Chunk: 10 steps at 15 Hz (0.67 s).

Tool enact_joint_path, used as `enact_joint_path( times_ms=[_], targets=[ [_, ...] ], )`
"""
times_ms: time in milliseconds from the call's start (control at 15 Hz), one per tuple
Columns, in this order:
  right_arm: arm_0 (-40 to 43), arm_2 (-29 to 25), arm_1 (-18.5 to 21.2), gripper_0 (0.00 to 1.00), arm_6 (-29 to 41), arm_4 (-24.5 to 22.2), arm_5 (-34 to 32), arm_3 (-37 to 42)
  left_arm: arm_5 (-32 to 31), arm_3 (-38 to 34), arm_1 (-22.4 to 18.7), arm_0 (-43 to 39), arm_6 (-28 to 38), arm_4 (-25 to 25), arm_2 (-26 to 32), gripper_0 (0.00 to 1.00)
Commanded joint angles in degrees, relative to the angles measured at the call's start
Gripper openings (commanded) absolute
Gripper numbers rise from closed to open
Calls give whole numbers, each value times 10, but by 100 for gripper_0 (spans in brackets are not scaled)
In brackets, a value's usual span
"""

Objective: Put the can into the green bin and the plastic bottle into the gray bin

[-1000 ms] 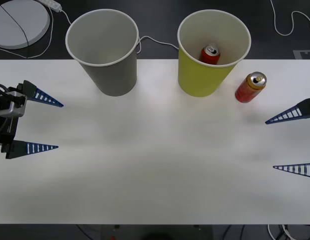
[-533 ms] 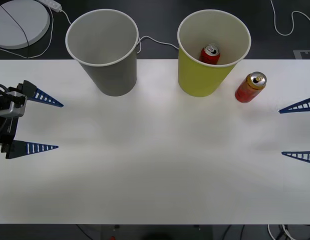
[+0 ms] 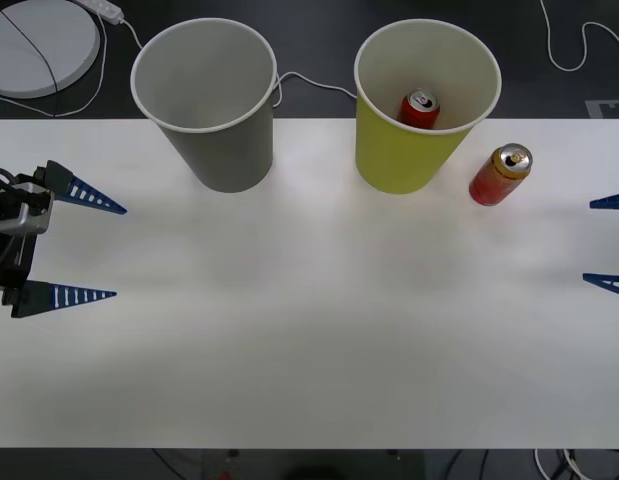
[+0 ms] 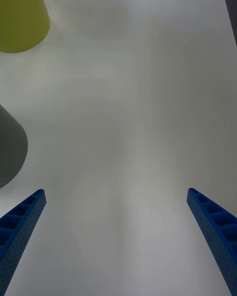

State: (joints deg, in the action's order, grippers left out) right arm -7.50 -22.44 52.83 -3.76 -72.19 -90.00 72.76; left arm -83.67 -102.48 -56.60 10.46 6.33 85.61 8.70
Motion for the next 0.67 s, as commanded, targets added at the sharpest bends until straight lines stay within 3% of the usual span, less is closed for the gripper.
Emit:
enact_joint_path(
  times_ms=[67,467,667],
  targets=[
    [-17,0,-1,100,-18,13,0,-64,0,0,0,0,0,0,0,100],
    [-56,42,-11,100,-143,81,56,-223,0,0,0,0,0,0,0,100],
    [-86,42,-34,100,-207,97,60,-318,0,0,0,0,0,0,0,100]
  ],
)
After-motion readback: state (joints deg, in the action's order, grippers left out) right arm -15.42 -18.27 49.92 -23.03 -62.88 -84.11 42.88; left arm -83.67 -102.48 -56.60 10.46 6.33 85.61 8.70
